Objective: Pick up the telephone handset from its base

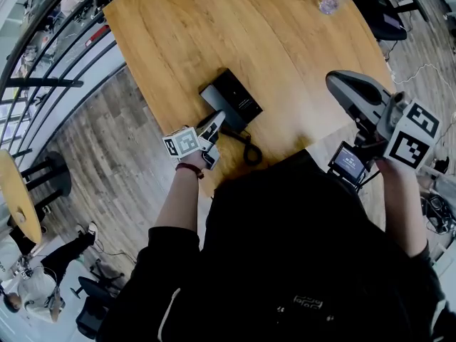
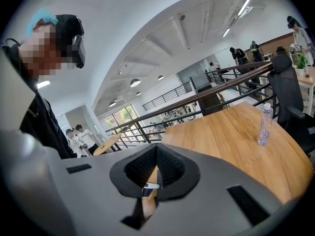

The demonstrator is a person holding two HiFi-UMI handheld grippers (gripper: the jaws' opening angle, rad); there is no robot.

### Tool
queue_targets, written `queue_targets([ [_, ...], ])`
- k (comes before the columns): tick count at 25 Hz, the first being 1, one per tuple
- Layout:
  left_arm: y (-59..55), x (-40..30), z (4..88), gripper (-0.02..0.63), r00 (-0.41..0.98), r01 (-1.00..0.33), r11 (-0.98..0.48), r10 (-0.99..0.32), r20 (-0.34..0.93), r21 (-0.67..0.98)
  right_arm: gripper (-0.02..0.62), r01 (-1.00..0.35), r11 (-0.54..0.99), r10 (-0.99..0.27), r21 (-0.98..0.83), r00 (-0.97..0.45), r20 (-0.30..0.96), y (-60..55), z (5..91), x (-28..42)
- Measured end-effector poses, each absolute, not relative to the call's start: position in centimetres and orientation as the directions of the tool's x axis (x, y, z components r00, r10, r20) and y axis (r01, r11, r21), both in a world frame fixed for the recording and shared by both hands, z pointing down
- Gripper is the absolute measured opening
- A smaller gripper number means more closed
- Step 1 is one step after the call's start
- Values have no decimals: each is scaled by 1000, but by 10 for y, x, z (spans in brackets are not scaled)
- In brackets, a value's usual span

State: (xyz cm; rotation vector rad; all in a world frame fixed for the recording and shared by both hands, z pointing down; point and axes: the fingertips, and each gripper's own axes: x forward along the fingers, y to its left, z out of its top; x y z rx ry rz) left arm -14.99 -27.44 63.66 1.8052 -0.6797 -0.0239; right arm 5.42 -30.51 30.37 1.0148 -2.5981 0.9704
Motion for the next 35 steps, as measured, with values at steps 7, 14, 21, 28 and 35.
queue_targets([
  [7,-272,-147,631,75,845,-406,-183,-449,292,895,17,-672,545,-557,-502,-737,382,-298,300,60],
  [14,-270,-146,628,74,847,-388,-182,-458,271,904,17,-674,547,-562,-497,-736,379,-295,298,61],
  [21,-272,-153,621,74,836,-375,-175,-487,251,910,17,-668,555,-555,-496,-741,377,-294,296,59],
  [28,-270,-151,602,74,827,-356,-193,-520,213,914,17,-647,581,-541,-493,-760,360,-294,290,55],
  [35,-261,-143,547,74,824,-329,-264,-549,139,907,17,-604,626,-504,-493,-796,335,-291,282,46],
])
